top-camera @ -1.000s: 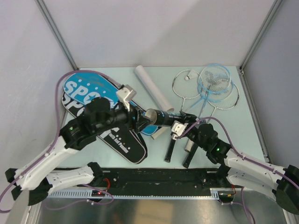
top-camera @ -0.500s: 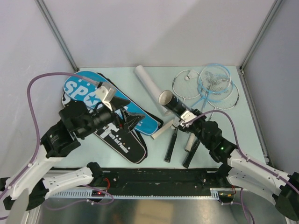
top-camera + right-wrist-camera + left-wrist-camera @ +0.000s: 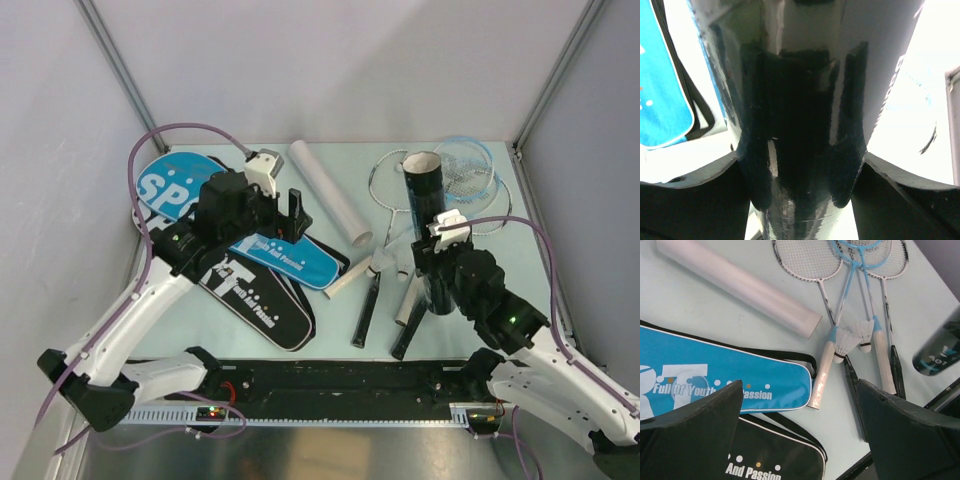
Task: Pack up the badminton gear
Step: Close the lid on the shuttle tube.
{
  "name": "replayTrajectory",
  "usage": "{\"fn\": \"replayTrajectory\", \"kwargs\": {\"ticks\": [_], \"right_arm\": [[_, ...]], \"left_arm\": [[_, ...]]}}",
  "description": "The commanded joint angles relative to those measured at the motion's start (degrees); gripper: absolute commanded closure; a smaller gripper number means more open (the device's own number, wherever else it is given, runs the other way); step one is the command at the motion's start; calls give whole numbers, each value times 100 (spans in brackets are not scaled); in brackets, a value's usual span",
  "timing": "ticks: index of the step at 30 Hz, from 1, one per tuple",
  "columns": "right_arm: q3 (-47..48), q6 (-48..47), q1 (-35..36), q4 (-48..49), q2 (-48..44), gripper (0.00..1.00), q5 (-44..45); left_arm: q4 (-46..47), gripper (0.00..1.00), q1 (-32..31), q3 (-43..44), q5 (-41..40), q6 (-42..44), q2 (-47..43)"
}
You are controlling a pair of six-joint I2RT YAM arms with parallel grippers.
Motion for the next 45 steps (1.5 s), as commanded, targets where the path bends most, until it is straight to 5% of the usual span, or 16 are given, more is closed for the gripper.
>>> {"fn": "replayTrajectory", "kwargs": {"ticks": [1, 10, 17, 24, 37, 45], "right_arm": [[543, 1033, -16, -915, -86, 72, 273], [689, 1233, 50, -1020, -242, 73, -169], [689, 1069, 115, -821, -352, 73, -531], [689, 808, 129, -491, -534, 73, -739], [698, 623, 133, -341, -551, 73, -1055], [700, 662, 138, -322, -601, 73, -1069]], "left_arm": [[319, 0, 294, 4, 285, -39, 113], [101, 1, 1288, 120, -807, -308, 883], [-41, 21, 2067, -119, -816, -153, 1867], [-352, 46, 2048, 232, -301, -93, 3436], [-382, 49, 1813, 337, -525, -68, 4387], [-379, 70, 1743, 342, -817, 3, 4507]]}}
